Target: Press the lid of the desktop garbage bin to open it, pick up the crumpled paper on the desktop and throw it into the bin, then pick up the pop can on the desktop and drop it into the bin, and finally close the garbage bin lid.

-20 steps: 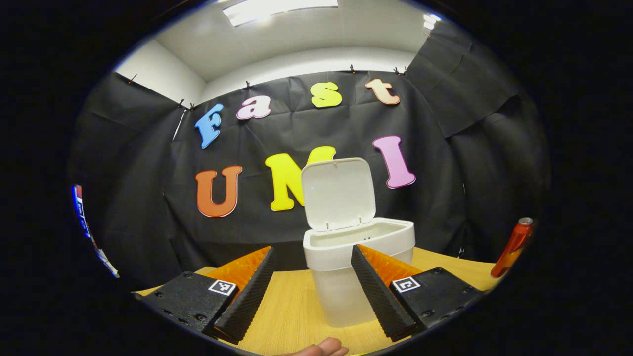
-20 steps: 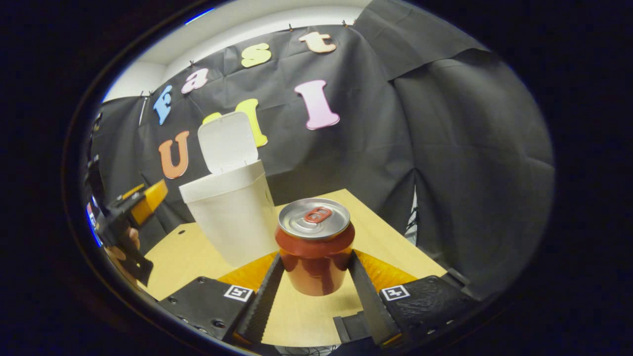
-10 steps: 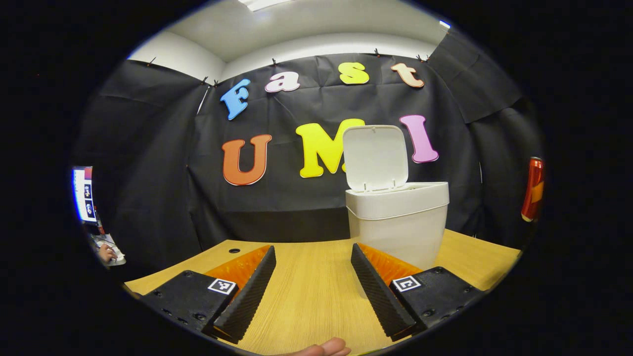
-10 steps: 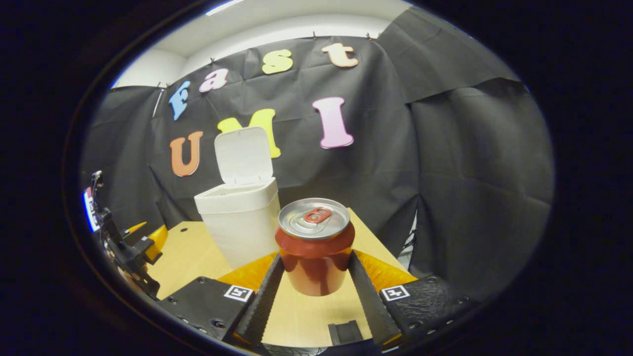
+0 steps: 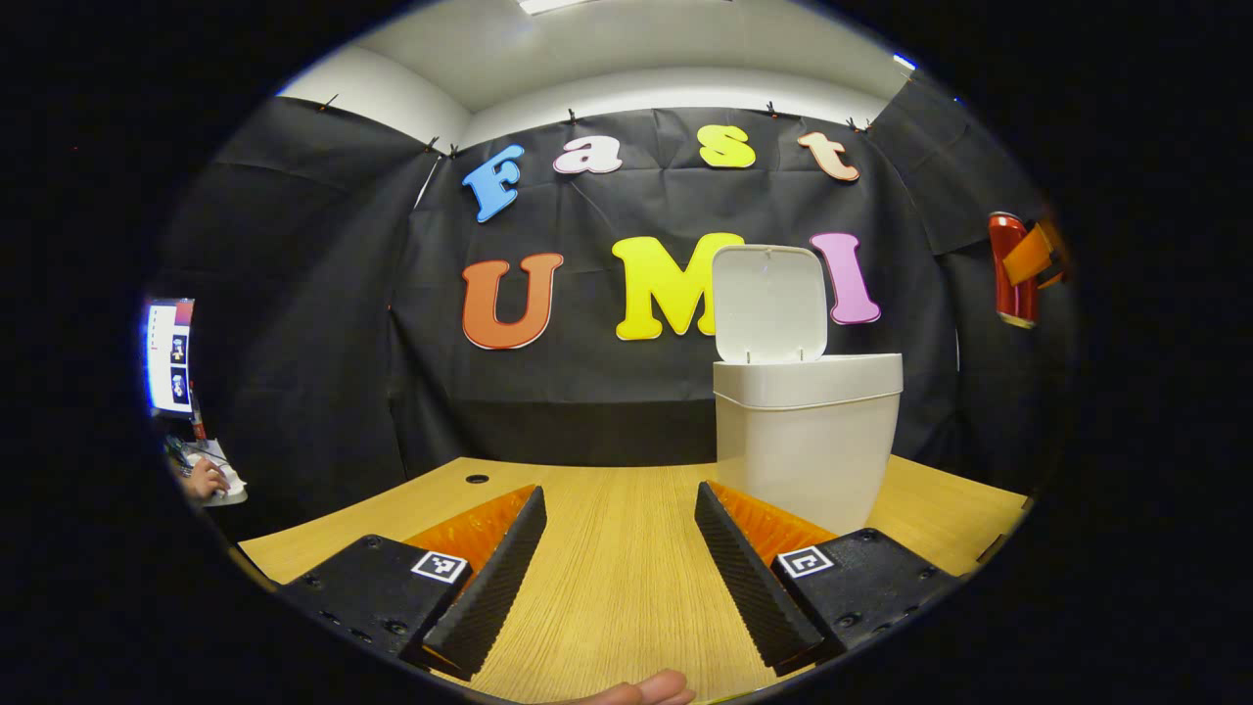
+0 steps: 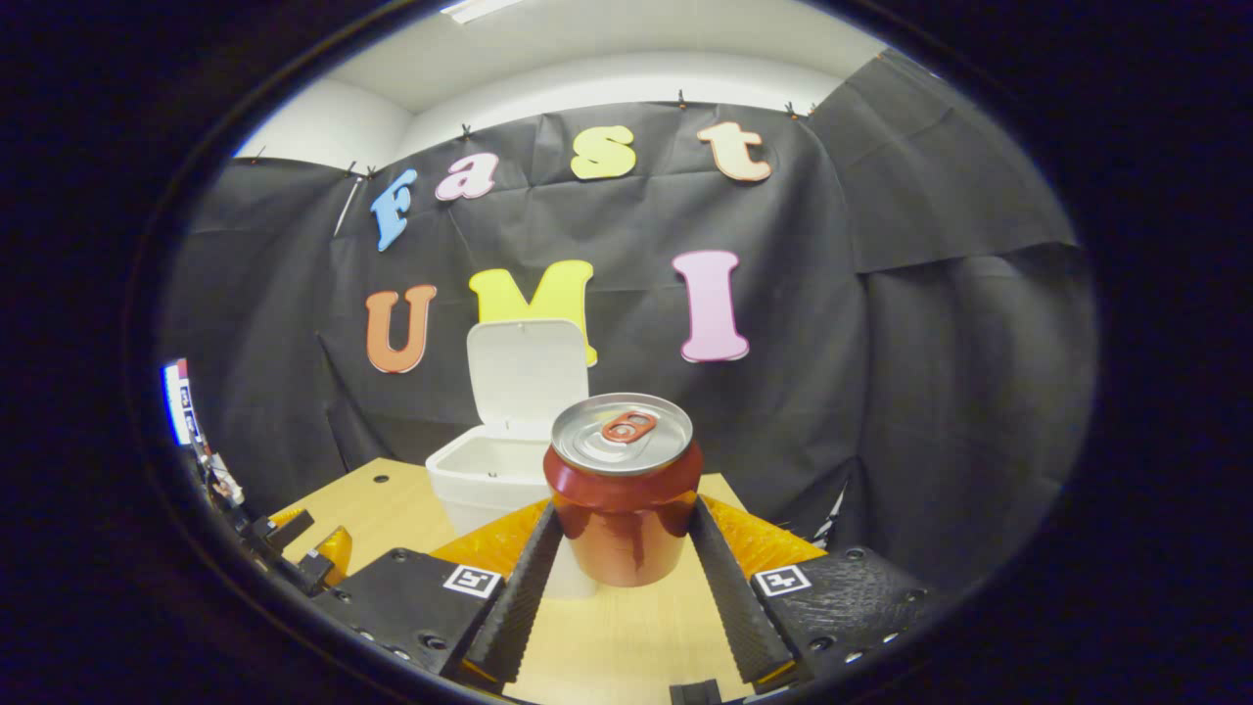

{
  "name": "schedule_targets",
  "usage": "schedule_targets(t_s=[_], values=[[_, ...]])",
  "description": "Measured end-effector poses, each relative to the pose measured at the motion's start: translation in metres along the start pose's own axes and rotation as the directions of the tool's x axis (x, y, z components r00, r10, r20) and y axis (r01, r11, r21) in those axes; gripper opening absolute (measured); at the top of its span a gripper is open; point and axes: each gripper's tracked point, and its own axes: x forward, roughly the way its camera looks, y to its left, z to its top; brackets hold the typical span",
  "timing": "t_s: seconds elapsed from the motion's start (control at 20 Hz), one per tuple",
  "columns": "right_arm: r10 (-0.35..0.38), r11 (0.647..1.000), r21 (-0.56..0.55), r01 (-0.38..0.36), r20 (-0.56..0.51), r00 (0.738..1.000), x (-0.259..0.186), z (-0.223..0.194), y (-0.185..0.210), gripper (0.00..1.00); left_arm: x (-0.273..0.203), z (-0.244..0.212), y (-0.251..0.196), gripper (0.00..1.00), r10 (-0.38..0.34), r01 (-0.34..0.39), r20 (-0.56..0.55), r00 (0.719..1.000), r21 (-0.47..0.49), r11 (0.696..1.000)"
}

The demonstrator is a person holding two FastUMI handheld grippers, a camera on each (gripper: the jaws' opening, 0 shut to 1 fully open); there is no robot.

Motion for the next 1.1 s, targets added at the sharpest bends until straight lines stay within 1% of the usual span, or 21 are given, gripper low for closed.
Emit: schedule_targets(t_s=[0.1,0.25,0.35,0.4,0.5,0.55,0.6,0.7,0.85,0.9,1.0,1.1], values=[[0.012,1.000,-0.009,-0.012,0.013,1.000,0.015,0.021,0.018,0.78,0.001,-0.004,0.004,0.99,0.000,0.000,0.001,1.000,-0.039,0.999],[0.022,0.999,-0.040,-0.019,0.069,0.997,0.036,0.054,0.042,0.78,0.001,-0.014,0.006,0.99,-0.007,0.006,-0.018,1.000,-0.070,0.998],[0.030,0.998,-0.066,-0.025,0.074,0.997,0.053,0.063,0.059,0.79,0.000,-0.015,0.012,0.99,-0.007,0.007,-0.010,1.000,-0.083,0.997],[0.022,0.997,-0.072,-0.017,0.068,0.997,0.064,0.065,0.065,0.79,0.001,-0.018,0.014,0.99,-0.008,0.007,-0.010,1.000,-0.092,0.996],[-0.030,0.998,-0.058,0.034,0.078,0.997,0.087,0.073,0.068,0.79,0.000,-0.020,0.016,0.99,-0.007,0.006,-0.007,1.000,-0.111,0.994],[-0.036,0.998,-0.056,0.041,0.083,0.996,0.097,0.075,0.073,0.79,-0.001,-0.022,0.016,0.99,-0.014,0.013,-0.007,1.000,-0.117,0.993],[-0.029,0.998,-0.056,0.034,0.085,0.996,0.107,0.076,0.081,0.79,-0.002,-0.026,0.015,0.97,-0.018,0.017,-0.012,1.000,-0.121,0.993],[-0.016,0.997,-0.068,0.022,0.085,0.996,0.129,0.077,0.093,0.79,-0.003,-0.035,0.016,0.98,-0.024,0.020,-0.031,0.999,-0.123,0.992],[-0.032,0.995,-0.091,0.040,0.093,0.995,0.168,0.076,0.098,0.79,0.000,-0.048,0.010,0.97,-0.057,0.049,-0.056,0.997,-0.133,0.990],[-0.028,0.995,-0.091,0.037,0.098,0.995,0.179,0.074,0.101,0.79,0.000,-0.053,0.012,0.98,-0.057,0.048,-0.063,0.996,-0.130,0.990],[-0.014,0.997,-0.069,0.021,0.091,0.996,0.199,0.067,0.106,0.79,0.001,-0.060,0.013,0.98,-0.057,0.046,-0.076,0.995,-0.133,0.990],[-0.007,0.999,-0.037,0.009,0.053,0.999,0.214,0.056,0.109,0.79,0.003,-0.066,0.009,0.98,-0.073,0.059,-0.088,0.993,-0.148,0.987]])
